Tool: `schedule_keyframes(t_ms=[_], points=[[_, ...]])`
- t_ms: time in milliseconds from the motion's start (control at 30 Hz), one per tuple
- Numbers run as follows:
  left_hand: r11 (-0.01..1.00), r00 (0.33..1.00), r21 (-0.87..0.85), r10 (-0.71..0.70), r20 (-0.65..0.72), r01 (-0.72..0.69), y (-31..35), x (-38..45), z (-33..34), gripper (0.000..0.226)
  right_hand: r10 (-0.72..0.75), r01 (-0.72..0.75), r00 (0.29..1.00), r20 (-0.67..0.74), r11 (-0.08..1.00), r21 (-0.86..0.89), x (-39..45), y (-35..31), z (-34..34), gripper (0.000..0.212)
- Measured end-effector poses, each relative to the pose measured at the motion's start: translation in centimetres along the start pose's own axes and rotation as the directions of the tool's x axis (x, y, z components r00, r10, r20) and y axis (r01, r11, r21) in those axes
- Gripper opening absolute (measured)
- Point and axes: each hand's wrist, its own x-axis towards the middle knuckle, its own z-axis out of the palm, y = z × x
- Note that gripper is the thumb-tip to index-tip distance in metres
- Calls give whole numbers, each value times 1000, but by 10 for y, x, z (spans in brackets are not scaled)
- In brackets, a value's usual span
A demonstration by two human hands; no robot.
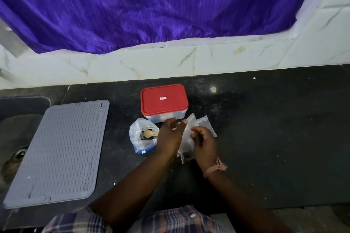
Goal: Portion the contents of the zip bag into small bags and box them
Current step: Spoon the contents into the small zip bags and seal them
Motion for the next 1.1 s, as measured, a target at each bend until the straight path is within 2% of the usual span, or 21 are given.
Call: schedule_keyframes(t_ms=[33, 100, 167, 267, 367, 433, 533, 667, 733, 867, 1000, 1100], points=[[1000, 1000, 12, 21, -9, -21, 4, 1, -5, 55, -54, 54, 998, 34, 999, 0, -4, -5, 1, 27], [998, 998, 28, 59, -30, -58, 9, 4, -14, 26, -144, 146, 987, 77, 989, -15, -6, -7, 2, 27], [996, 995, 44, 86, -42, -84, 7, 5, -23, 8, -161, 166, 982, 102, 986, -34, -5, -7, 5, 28], [999, 997, 14, 51, -51, -50, 1, 7, -35, 14, -191, 200, 978, 79, 972, -120, -2, -12, 10, 21], [986, 1000, -168, 2, -25, -6, -2, 9, -47, 9, -246, 248, 969, 37, 950, -190, -2, -32, 20, 8], [930, 997, -361, -65, 32, 72, 1, 9, -53, 5, -235, 241, 969, 79, 968, -75, -1, -50, 28, 8], [811, 978, -547, -180, 102, 207, 2, 11, -64, 9, -102, 79, 979, 177, 988, 129, -1, -73, 36, 12], [791, 978, -575, -172, 114, 207, 0, 8, -78, 11, -60, 3, 962, 267, 978, 208, -2, -82, 43, 17], [823, 988, -547, -138, 73, 155, -2, 5, -87, 12, -55, 7, 958, 282, 986, 169, -3, -84, 47, 16], [893, 996, -447, -75, -46, 47, -7, 2, -104, 14, -122, 110, 955, 270, 992, 59, -6, -88, 60, 16], [885, 996, -466, -52, -72, 13, -10, 6, -114, 11, -139, 147, 941, 309, 989, 0, -6, -100, 74, 18], [874, 995, -485, -66, -72, 23, -14, 12, -123, 8, -89, 95, 931, 355, 996, 2, -2, -109, 82, 23]])
